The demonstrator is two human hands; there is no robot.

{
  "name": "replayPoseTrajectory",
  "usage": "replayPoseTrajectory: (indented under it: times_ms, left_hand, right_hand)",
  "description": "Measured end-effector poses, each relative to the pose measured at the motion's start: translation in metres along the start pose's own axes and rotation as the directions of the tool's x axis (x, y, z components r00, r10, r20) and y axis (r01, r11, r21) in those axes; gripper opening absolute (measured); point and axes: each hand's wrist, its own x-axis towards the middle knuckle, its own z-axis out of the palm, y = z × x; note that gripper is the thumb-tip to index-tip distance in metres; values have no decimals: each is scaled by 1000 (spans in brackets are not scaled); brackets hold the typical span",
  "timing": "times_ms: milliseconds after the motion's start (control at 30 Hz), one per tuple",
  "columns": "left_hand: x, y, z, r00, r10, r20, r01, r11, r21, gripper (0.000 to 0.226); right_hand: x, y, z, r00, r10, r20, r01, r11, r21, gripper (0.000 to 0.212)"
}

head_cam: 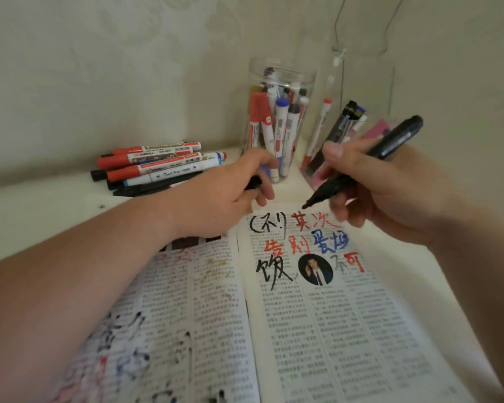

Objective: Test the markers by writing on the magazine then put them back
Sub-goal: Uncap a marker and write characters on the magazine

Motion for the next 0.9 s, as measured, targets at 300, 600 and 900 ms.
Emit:
replayPoseTrajectory:
  times_ms: [300, 600, 900]
  left_hand:
    - [-4, 12, -7, 1000, -28, 7, 28, 999, -20, 32]
    - [-4, 10, -2, 992, 40, 120, -50, 996, 77, 22]
    - [-3, 7, -3, 985, 98, 140, -102, 995, 18, 11]
  right_hand:
    - [-38, 38, 33, 941, 123, 314, -139, 990, 26, 13]
    - [-48, 36, 49, 982, 38, 183, 5, 974, -228, 15]
    - [-48, 38, 50, 979, 4, 206, 53, 960, -274, 11]
